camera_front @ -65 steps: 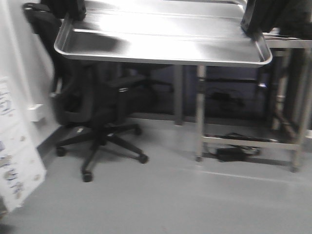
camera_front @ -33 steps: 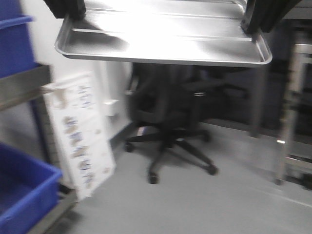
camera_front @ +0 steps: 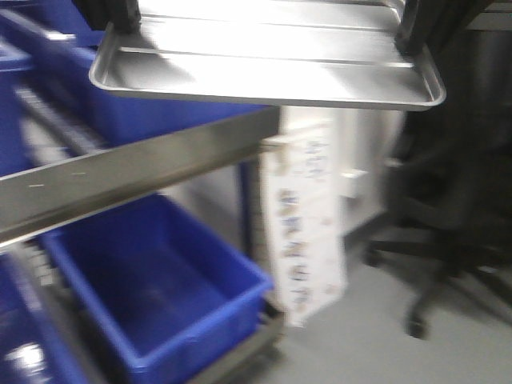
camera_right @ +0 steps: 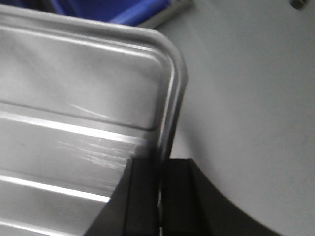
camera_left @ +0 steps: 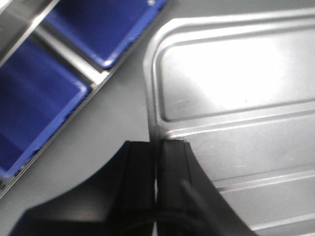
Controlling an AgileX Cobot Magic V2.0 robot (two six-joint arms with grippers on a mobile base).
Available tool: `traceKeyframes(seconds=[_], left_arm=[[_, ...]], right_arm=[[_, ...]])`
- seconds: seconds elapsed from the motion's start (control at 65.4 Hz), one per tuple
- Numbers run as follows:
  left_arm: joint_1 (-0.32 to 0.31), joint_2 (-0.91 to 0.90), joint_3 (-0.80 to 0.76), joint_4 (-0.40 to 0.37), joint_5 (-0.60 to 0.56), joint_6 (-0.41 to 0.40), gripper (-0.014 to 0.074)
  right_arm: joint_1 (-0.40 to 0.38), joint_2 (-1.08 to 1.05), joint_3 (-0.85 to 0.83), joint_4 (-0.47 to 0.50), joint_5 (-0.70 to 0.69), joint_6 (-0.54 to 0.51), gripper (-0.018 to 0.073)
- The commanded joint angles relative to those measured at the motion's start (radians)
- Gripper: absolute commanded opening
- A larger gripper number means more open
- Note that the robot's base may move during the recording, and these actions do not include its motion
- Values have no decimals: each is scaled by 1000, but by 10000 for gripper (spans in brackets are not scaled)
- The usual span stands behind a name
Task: Grab silver tray and place in blue box
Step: 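Keep holding the tray while the base drives to the blue bin shelf, then position the held tray above the open blue bin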
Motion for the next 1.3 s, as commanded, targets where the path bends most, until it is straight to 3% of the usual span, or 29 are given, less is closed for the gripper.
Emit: traceKeyframes(seconds=[0.0,1.284], left_arm=[[-5,-39,-23,27,15,38,-105],[-5,-39,-23,27,15,38,-105]], right_arm=[[-4,-40,-40,-31,-61,-18,57],[-4,-40,-40,-31,-61,-18,57]])
